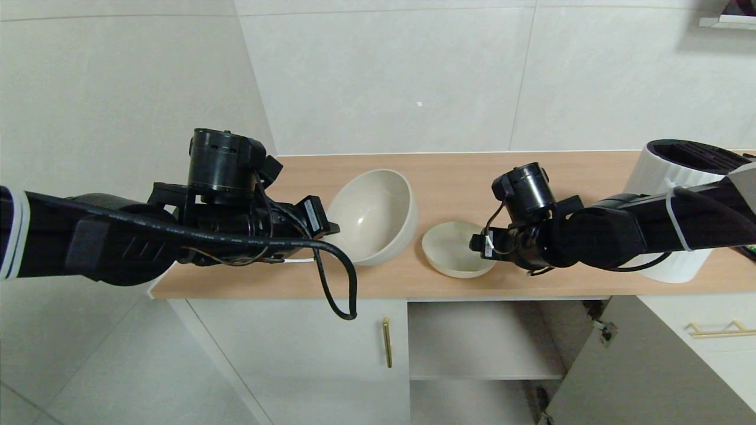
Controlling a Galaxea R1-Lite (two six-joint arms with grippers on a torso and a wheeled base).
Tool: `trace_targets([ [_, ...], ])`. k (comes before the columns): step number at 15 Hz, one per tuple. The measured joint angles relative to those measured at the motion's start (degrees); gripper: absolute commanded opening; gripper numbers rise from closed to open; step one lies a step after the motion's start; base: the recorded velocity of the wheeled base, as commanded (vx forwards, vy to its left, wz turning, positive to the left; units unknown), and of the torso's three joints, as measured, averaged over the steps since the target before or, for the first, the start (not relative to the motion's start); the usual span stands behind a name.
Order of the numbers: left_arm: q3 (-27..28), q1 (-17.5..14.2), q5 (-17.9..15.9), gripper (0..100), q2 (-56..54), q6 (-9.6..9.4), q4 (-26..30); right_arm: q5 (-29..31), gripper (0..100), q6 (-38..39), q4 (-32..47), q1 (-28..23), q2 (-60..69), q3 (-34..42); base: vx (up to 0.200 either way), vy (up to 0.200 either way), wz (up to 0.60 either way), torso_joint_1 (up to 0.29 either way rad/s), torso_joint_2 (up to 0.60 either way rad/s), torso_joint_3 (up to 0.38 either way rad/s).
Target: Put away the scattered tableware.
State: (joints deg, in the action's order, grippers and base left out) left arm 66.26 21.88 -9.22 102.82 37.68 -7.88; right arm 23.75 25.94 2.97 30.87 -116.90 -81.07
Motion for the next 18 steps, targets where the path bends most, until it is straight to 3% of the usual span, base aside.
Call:
trace_targets([
  [1,-0.02,0.05,-0.02,0,0.02,-0.02,0.00,0.00,0,-0.02,0.02,-0.05,-0.27,-0.22,0.000,0.000,0.00,0.000,0.00,0.000],
  [11,-0.50,0.17,0.07,0,-0.76,-0.21,0.09,-0.89,0,0.22,0.24,-0.99,1.74,0.22,0.000,0.000,0.00,0.000,0.00,0.000],
  [12,-0.88,0.17,0.05,0,-1.30,-0.71,0.11,-1.74,0,0.22,0.39,-1.43,3.17,0.80,0.000,0.000,0.00,0.000,0.00,0.000],
  [15,-4.44,0.20,0.05,0,-3.84,-6.31,0.07,-8.16,0,-0.05,0.52,-2.38,10.06,4.63,0.000,0.000,0.00,0.000,0.00,0.000],
  [18,-7.91,0.16,0.05,0,-7.78,-7.23,0.09,-12.71,0,-0.38,1.38,-2.71,17.40,10.37,0.000,0.000,0.00,0.000,0.00,0.000],
])
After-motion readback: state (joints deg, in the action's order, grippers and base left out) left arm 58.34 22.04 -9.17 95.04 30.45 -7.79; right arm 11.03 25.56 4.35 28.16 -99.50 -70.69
